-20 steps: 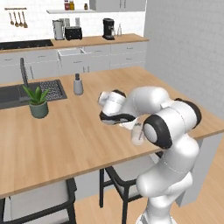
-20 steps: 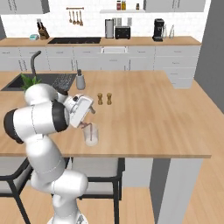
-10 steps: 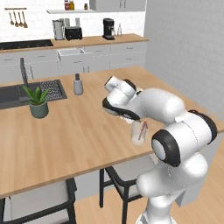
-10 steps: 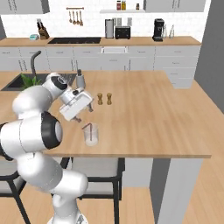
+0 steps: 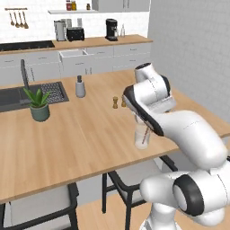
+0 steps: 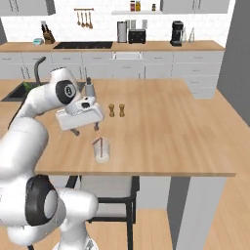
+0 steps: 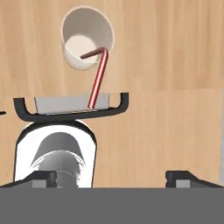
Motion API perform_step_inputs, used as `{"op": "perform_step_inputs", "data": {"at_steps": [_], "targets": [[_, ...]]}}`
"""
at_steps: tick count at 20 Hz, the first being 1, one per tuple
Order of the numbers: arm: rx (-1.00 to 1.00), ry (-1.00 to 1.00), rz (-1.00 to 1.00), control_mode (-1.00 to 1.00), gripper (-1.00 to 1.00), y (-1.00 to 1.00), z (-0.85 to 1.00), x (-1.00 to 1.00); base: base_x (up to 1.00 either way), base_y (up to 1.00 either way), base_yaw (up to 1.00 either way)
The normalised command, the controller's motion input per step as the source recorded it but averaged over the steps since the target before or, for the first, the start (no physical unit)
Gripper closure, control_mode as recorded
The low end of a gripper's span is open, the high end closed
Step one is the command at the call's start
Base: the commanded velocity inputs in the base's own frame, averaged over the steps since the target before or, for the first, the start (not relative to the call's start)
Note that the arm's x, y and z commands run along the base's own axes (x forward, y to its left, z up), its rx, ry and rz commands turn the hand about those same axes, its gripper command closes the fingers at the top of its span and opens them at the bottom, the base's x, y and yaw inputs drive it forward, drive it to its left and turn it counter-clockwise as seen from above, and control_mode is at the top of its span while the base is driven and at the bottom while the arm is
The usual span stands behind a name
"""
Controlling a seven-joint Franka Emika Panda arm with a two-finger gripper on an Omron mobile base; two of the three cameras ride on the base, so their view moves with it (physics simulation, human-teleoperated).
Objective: Take a straw from the drawer in front and place it inside the glass cup on the dining counter.
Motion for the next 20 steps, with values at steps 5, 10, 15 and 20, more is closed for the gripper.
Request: {"op": "perform_step_inputs", "data": {"at_steps": [5, 10, 15, 20], "targets": [[0.36, -0.1, 0.0, -1.0, -1.0, -0.25, 0.09, -0.56, 0.0, 0.0, 0.0], [0.18, -0.01, 0.0, -1.0, -1.0, -0.39, 0.0, -0.26, 0.0, 0.0, 0.0], [0.05, 0.0, 0.0, -1.0, -1.0, -0.4, 0.0, -0.14, 0.0, 0.0, 0.0], [0.0, 0.0, -0.04, -1.0, -1.0, -0.4, 0.0, -0.1, 0.0, 0.0, 0.0]]}}
